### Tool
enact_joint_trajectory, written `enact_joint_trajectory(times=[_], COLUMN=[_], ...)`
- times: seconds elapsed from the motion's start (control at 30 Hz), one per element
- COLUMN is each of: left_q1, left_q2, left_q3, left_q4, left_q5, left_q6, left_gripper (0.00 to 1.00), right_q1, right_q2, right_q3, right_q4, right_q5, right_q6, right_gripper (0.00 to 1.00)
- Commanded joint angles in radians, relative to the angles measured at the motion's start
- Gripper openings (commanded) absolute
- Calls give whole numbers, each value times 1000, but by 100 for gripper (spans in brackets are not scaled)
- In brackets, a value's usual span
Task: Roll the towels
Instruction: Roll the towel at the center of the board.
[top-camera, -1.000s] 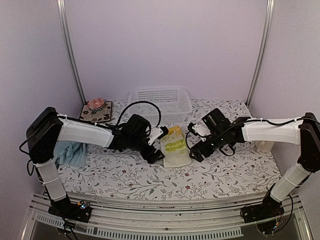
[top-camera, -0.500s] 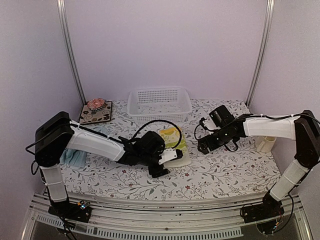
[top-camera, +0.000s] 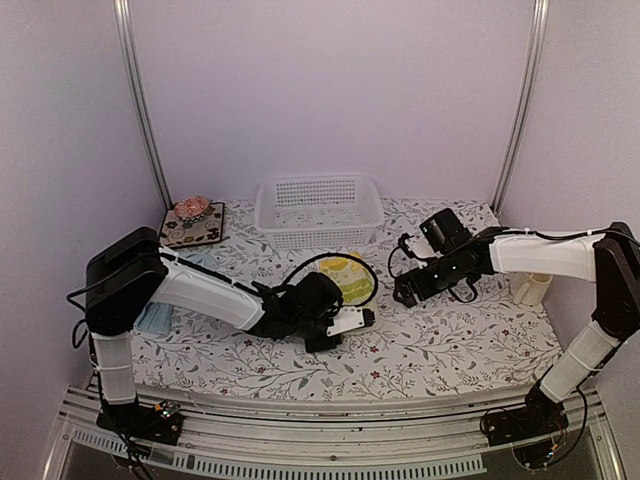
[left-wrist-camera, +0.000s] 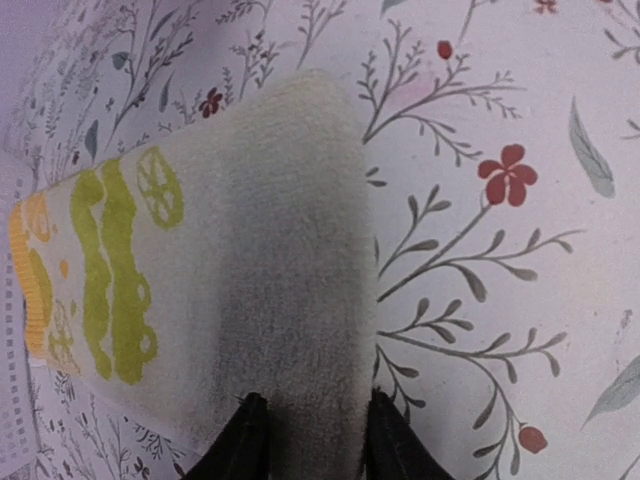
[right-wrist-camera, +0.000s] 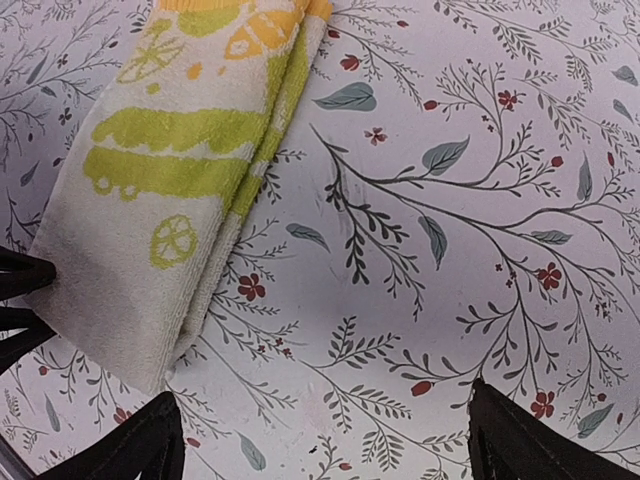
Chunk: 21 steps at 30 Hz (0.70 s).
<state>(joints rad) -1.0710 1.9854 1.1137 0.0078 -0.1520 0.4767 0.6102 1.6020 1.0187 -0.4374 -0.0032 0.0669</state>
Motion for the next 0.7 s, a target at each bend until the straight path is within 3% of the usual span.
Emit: enact_joint_trajectory(times=[0.0, 0.33, 0.53, 0.67], left_q1=[-14, 3, 42, 69], left_q2=[28, 0, -53, -74], left_q3=[11, 12, 10, 6], left_q4=[-48, -93, -116, -131], left_q5=[1, 64, 173, 238], left_q6=[11, -44, -93, -116], left_gripper=[28, 1, 0, 1], right_q1=[2, 6, 76, 79], right_q2=[-52, -199, -363, -340], right_q3=[-26, -192, -357, -346], right_q4=[29, 277, 472, 452], right_q5=[-28, -200, -225, -216], right_q6=[-22, -130, -365, -442], right_gripper=[99, 99, 99, 99])
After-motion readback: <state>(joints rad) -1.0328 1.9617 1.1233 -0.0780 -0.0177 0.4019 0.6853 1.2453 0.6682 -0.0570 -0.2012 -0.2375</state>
